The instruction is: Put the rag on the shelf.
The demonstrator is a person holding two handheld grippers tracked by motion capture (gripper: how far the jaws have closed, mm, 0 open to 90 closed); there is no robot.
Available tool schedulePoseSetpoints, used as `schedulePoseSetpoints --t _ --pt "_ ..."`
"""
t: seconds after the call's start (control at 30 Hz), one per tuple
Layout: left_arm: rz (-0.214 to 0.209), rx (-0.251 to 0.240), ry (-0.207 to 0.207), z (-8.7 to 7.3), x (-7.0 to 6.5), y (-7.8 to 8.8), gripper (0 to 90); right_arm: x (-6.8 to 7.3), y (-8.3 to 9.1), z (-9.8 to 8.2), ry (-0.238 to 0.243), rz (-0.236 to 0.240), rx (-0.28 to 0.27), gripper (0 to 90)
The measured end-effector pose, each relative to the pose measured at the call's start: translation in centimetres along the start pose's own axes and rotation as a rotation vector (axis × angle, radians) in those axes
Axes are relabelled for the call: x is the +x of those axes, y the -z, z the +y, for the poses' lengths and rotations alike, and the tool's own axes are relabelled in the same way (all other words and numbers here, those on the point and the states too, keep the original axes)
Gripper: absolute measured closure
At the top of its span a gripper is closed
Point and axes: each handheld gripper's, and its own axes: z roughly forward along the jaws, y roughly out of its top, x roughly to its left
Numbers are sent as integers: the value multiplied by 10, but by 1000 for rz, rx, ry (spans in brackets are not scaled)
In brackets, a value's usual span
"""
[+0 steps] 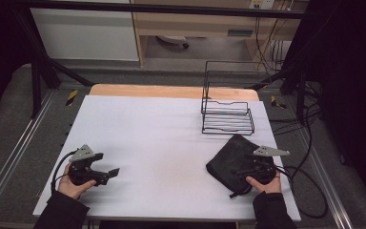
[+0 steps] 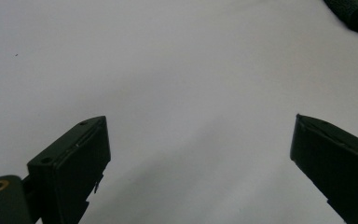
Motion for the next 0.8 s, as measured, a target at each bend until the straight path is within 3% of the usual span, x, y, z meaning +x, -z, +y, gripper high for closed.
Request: schedulePoseSetpoints --t 0.37,0.8 --pt "0 7 -5 -2 -1 0 54 2 -3 1 8 -14 13 13" --pt "6 14 -3 -3 -1 -1 61 20 -15 5 59 -30 51 57"
